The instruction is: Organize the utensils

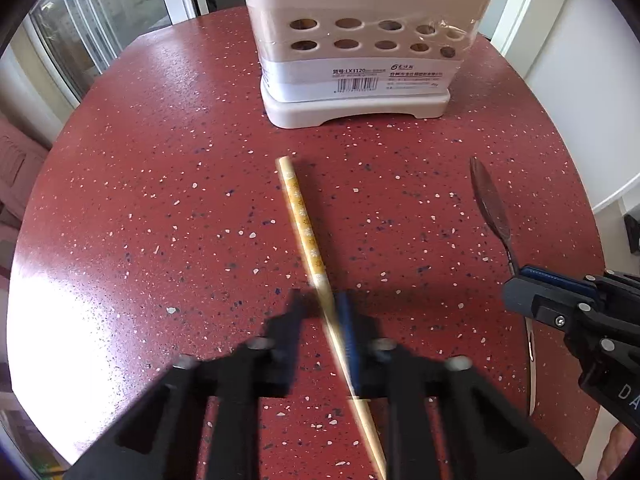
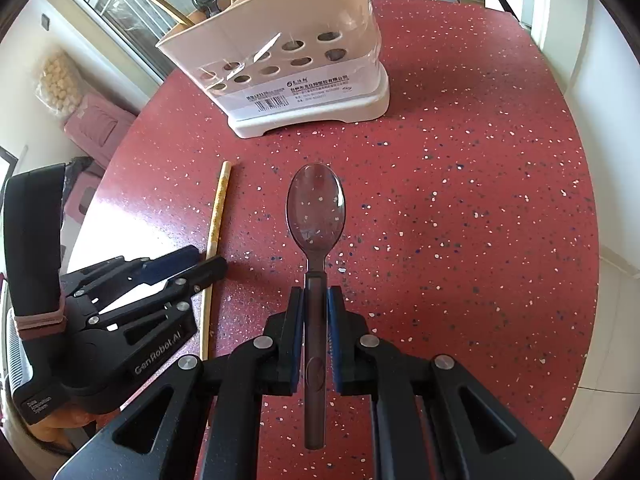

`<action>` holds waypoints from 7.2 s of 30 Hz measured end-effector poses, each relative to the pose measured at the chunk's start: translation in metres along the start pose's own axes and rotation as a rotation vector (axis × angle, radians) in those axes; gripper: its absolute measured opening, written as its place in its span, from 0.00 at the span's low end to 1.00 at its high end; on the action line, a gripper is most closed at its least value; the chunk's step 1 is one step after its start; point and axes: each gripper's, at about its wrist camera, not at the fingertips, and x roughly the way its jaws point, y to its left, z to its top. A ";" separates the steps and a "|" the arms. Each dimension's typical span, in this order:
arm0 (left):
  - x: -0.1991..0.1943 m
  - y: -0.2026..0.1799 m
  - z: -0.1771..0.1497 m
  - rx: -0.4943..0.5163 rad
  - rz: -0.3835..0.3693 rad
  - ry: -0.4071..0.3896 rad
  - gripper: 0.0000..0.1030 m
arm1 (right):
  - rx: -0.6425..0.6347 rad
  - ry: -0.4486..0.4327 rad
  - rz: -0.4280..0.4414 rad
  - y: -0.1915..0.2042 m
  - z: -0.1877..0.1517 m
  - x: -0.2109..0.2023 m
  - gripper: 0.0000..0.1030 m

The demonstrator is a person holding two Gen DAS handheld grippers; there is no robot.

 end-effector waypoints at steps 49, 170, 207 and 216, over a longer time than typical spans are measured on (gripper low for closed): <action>-0.161 0.041 0.081 -0.145 -0.201 -0.696 0.36 | -0.054 -0.358 0.152 -0.003 0.100 -0.115 0.12; -0.065 0.079 -0.032 -0.140 0.021 -0.395 1.00 | -0.011 -0.310 -0.143 0.020 0.000 -0.046 0.78; -0.096 0.065 -0.038 -0.062 0.081 -0.669 1.00 | -0.031 -0.727 -0.423 0.043 -0.038 -0.079 1.00; -0.094 0.064 -0.038 -0.058 0.076 -0.657 1.00 | -0.028 -0.723 -0.419 0.042 -0.037 -0.078 1.00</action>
